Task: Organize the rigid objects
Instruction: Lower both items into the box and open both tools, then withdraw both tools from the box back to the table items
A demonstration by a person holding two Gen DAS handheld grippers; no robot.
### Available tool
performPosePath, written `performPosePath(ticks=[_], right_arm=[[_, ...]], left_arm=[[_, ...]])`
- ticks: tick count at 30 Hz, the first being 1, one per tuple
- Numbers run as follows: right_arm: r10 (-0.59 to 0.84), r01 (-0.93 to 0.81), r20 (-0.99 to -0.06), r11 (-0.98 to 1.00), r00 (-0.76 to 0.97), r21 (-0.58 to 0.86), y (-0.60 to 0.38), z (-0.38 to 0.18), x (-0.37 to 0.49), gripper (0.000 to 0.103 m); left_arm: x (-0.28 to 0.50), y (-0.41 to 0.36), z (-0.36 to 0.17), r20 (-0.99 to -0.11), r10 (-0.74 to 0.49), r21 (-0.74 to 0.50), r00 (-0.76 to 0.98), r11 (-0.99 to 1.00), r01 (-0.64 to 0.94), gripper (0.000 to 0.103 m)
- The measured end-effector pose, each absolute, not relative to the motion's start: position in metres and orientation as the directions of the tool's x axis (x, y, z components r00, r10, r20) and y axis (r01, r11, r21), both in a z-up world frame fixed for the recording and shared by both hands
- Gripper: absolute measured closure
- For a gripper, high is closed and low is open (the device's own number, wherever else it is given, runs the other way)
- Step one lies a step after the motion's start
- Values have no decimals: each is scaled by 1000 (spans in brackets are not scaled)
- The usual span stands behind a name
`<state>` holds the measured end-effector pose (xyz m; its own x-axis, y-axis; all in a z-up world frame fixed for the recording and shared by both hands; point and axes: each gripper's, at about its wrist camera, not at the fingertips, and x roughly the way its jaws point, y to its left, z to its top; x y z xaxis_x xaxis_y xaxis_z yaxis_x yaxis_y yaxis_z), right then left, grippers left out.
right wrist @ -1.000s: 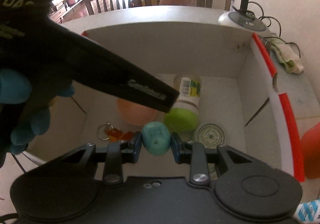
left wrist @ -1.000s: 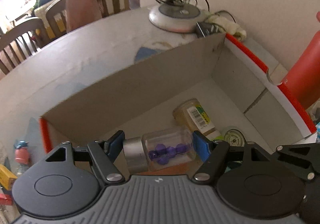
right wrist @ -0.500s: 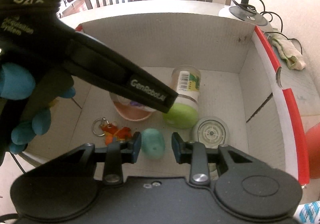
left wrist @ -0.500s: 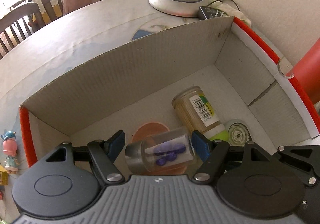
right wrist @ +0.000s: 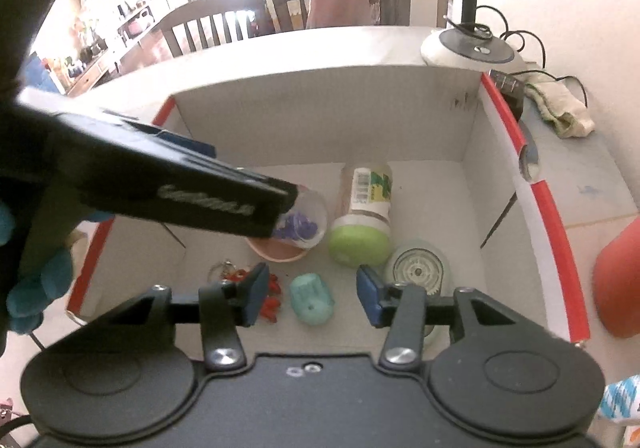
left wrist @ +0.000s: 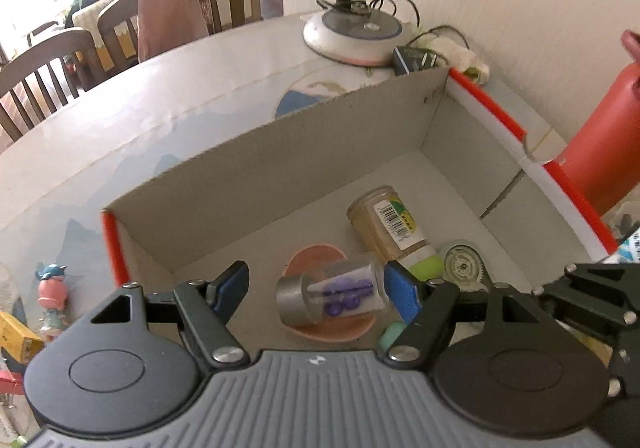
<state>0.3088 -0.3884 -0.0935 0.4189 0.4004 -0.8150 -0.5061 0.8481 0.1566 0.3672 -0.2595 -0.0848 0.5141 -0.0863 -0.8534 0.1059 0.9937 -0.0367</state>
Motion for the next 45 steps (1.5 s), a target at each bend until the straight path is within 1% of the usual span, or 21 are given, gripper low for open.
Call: performPosePath(ticks=[5,9,16,19,20,21,23,25,29,35,38,45], right_arm=[[404,-501,-797,852,449,150,-385,-84,308,52],[413,-496,-786,854,461,158,-384,-78,305,49],[424,-493,-750,857,508,150,-374,-59,283,45],[430,-489,-733,859,527,152,-367,-50,274,40],[431,-488,-727,860,534,151,-365,-47,271,37],[432,-487,-723,860,539,151,-362,-44,267,31],[436,-485,-712,861,550,153,-356,-40,260,25],[443,-490,-706,858,552,155,-349,-36,253,25],[459,-506,-692,848,557,155,-333,-31,239,18],[511,-550,-667,816,543,178,-305,-26,218,12],[530,-573,-660,799,533,180,-290,-26,208,9],[565,-617,-658,764,497,190,-252,-30,190,8]], left_arm=[[346,-248,-65,-827,-103,-52,553,993,107,29],[329,-235,-53,-809,-117,-71,575,992,102,29],[295,-208,-34,-778,-133,-100,614,991,88,29],[279,-196,-27,-764,-135,-105,631,991,85,29],[273,-192,-24,-759,-134,-105,637,991,84,29],[267,-187,-21,-754,-135,-107,643,991,83,28],[256,-177,-17,-748,-142,-118,648,990,80,24],[244,-166,-14,-743,-145,-130,654,989,72,23],[223,-143,-9,-734,-149,-154,663,987,52,23],[197,-113,-4,-723,-122,-149,680,989,19,23],[184,-98,-3,-715,-118,-156,689,988,7,20],[157,-60,-3,-703,-107,-160,703,987,-9,20]])
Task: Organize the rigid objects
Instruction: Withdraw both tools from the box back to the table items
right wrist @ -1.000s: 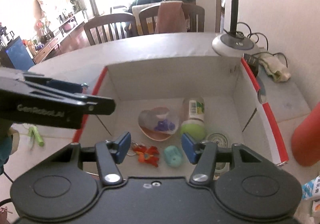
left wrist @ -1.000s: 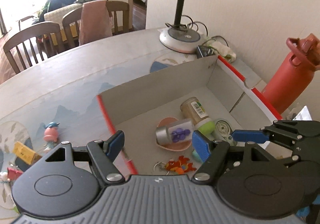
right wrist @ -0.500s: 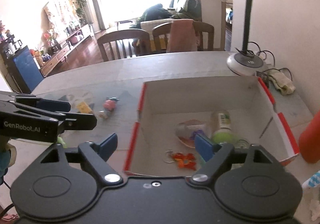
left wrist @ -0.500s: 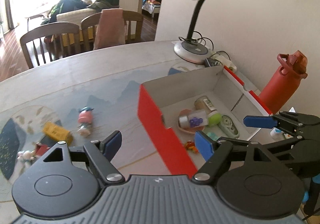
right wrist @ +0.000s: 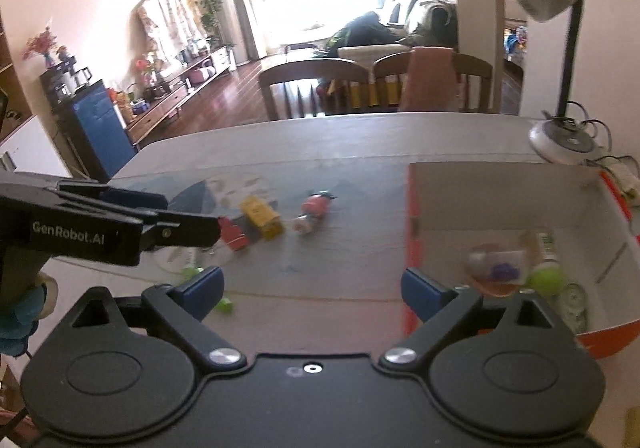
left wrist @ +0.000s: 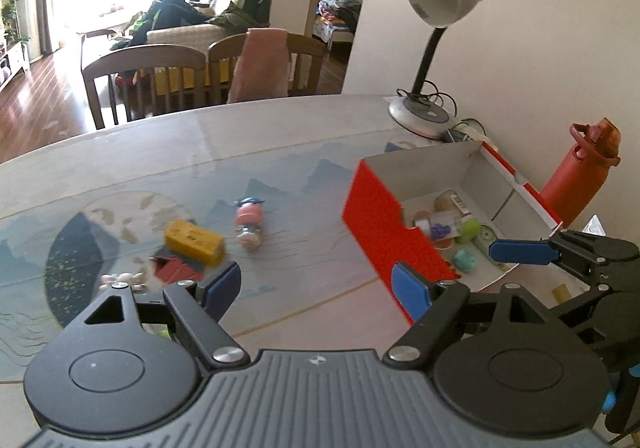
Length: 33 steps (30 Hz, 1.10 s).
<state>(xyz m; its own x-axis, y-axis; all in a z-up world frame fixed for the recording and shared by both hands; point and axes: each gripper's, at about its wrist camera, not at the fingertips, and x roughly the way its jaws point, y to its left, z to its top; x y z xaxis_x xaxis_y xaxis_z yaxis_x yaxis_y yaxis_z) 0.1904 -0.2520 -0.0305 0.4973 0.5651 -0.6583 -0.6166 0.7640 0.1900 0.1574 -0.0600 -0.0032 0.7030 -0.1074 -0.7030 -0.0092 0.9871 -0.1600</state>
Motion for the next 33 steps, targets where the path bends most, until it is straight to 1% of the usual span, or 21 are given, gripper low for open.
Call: performPosePath(ticks=[2,5,10,11,14,15,21,24,29,33], right_arm=[[570,-628,-661,756,488,187,-241,-33,185,7],[578,-645,-668,741,469,189,-224,-38,178,7],[578,-671,-687,721,441,175,-197,-45,172,8],[576,-677,-690,716,437,169,-191,-47,172,8],[574,-698,-699,701,427,149,-175,-53,169,8],[574,-706,-701,694,423,142,-169,-55,169,8],[555,-737,-719,670,419,88,-140,-76,170,10],[539,-750,-736,658,408,67,-129,-88,176,12],[513,-783,-758,622,403,4,-113,-118,180,12],[499,-815,-775,578,387,-35,-100,-139,184,19]], left_arm=[[152,-50,-4,-698,-109,-166,708,986,-12,20],[146,-35,-6,-695,-103,-172,712,985,-25,16],[142,-8,-14,-697,-94,-187,711,981,-54,15],[142,-3,-16,-697,-92,-192,711,980,-61,14],[143,13,-22,-694,-81,-202,715,976,-86,3],[144,18,-25,-692,-74,-204,718,974,-97,2],[154,42,-47,-706,-13,-180,708,970,-162,1],[162,54,-62,-721,-8,-184,693,966,-181,1],[178,65,-84,-737,13,-168,676,965,-202,1],[189,68,-99,-744,28,-154,668,965,-212,1]])
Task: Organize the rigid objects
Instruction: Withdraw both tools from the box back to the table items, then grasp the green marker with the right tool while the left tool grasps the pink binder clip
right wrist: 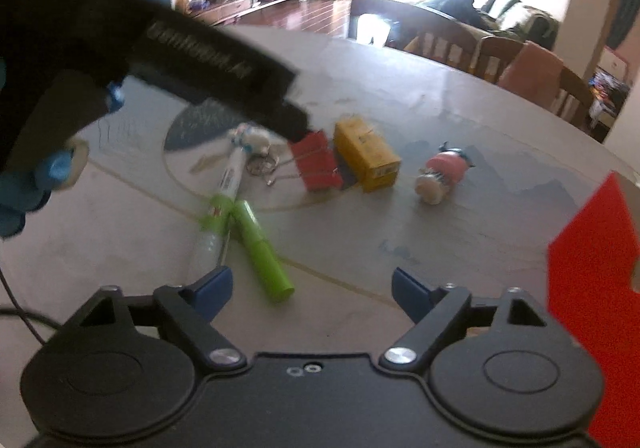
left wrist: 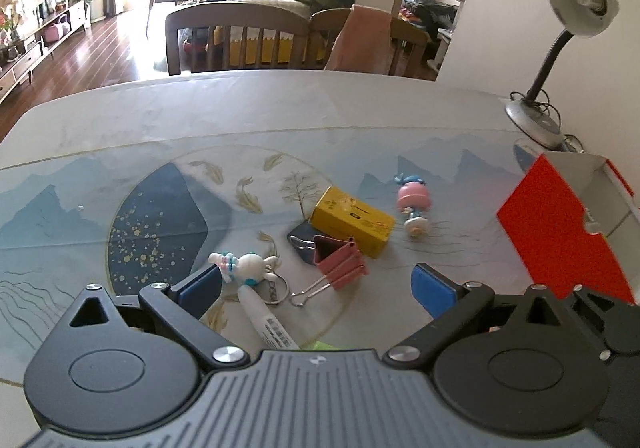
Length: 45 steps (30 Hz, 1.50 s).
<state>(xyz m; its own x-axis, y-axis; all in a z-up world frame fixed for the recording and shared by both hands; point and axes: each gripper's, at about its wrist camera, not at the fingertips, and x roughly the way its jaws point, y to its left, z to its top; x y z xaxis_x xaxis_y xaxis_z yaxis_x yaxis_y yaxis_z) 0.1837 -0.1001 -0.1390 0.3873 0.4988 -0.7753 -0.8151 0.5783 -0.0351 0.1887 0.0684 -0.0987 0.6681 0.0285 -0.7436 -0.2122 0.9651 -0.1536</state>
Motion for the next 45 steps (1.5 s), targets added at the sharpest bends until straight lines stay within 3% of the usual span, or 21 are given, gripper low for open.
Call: performPosePath(ticks=[5,16,24,31,33,45], right_arm=[[509,-837,-783,546,357,-27,-88,-155,191,23],[533,-860,-785,510,315,1,-73,-165,204,44],[566,-883,-766,469,304,-4,-64,-165,202,65],[568,-887,-761,461,314,-22,-66,-164,192,88],[563,-882,-764,470,315,-17,-68,-163,192,88],[504,-787,-786,616,358,37,-96,-153,196,88]], left_arm=[[203,66,-115,-751,26,-143,659,969,-201,1],[231,60,-139,-759,21,-146,650,968,-203,1],[240,61,-146,-753,13,-172,658,961,-215,3],[241,58,-148,-757,21,-175,653,957,-233,23],[242,59,-149,-760,20,-180,649,954,-239,39],[245,51,-149,-765,8,-177,644,959,-222,73]])
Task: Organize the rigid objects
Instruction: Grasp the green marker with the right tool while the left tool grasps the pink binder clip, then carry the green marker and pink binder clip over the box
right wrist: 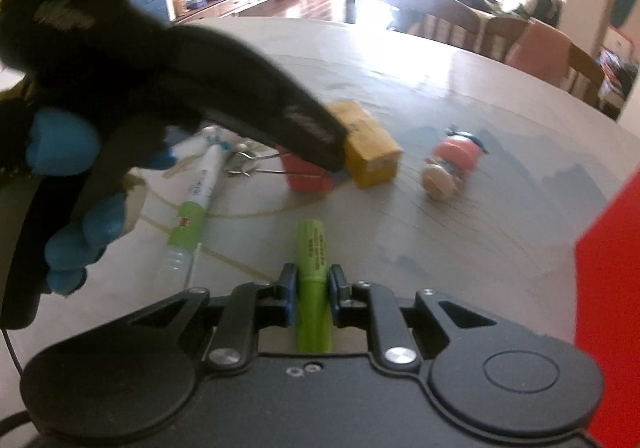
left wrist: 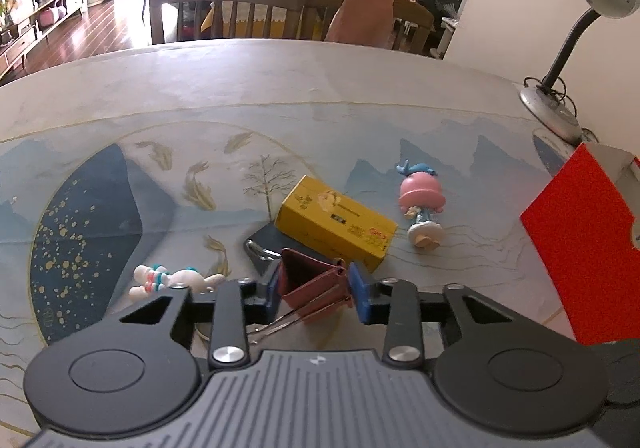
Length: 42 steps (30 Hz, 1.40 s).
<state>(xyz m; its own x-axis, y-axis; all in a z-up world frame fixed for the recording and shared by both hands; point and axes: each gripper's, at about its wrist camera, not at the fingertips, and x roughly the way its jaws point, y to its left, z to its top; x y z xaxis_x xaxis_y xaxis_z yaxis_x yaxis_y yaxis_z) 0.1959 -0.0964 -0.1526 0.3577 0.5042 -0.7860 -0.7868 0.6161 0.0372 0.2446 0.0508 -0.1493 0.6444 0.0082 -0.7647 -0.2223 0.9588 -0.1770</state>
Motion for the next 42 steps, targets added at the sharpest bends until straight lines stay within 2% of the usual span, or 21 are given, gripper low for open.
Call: performPosePath(ticks=[10,26,42], right_arm=[[507,-692,-770,712,387,121,-134,-119,195,88],[532,-612,-711,770,460,181,-195,-38,199,88],[501,-503,-649,840,573,205,-274,4,223,88]], left_arm=[[234,35,-134,-766,-15,-160,643,973,-167,73],[200,-1,-60,-748,-86,-176,658,982,-73,73],[196,-82,-2,-692,-198,-178,694,979,102,73]])
